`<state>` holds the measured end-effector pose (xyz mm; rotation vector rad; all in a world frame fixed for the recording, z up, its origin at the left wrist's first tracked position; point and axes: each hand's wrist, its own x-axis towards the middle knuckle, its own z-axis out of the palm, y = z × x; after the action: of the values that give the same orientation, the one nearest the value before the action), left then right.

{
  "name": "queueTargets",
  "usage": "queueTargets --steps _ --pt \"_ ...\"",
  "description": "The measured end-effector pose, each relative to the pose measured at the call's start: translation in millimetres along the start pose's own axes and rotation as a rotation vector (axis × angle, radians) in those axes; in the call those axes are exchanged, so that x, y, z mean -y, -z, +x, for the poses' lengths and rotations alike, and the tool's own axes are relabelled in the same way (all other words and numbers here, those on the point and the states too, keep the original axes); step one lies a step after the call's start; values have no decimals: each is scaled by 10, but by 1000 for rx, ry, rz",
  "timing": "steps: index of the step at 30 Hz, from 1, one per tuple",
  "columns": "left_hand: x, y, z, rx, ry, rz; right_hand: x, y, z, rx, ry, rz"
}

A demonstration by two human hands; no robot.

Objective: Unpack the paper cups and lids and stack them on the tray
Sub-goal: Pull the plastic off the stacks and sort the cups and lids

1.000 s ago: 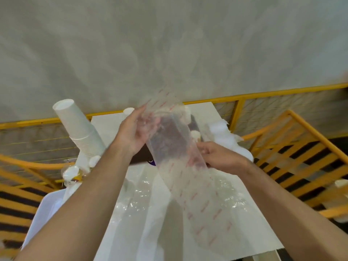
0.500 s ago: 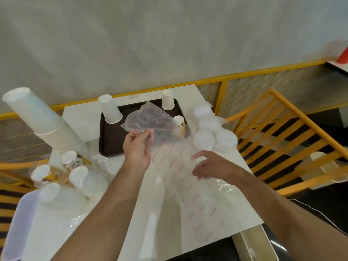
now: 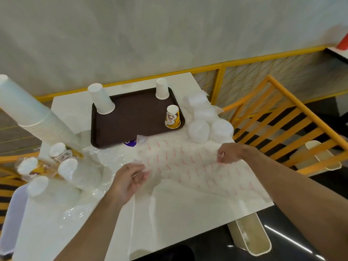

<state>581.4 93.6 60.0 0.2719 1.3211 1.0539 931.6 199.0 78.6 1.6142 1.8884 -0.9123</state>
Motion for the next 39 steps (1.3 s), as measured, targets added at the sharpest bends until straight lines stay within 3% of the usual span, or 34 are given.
queueTargets --steps 4,8,13,15,17,19,21,25,31,36,39 --pt "133 85 -83 122 109 94 -123 -152 175 -108 -69 -67" --pt "140 197 -68 21 19 231 -190 -353 273 -203 -145 32" --pt "171 244 -74 -129 -119 700 -118 -580 257 -455 -142 -73" --pt "178 203 -91 -173 -161 1106 -30 -669 177 -676 -159 -121" --pt "236 166 -77 -303 -462 1549 68 -771 76 -780 -160 -87" --pt "359 77 -27 -265 -798 1644 128 -946 -3 -726 -114 -39" --pt "508 -26 45 -136 -904 1680 139 -1164 -60 -598 -44 19" --pt "679 -138 175 76 -580 1883 -12 -1363 -95 -448 -14 49" --pt "545 -142 230 87 -303 1933 -68 -1270 -137 -372 -42 45" --pt "491 -199 112 86 -272 1856 17 -1153 -137 -366 -75 -45" --pt "462 -170 -19 26 -350 1771 119 -1056 -170 -450 -68 -72"
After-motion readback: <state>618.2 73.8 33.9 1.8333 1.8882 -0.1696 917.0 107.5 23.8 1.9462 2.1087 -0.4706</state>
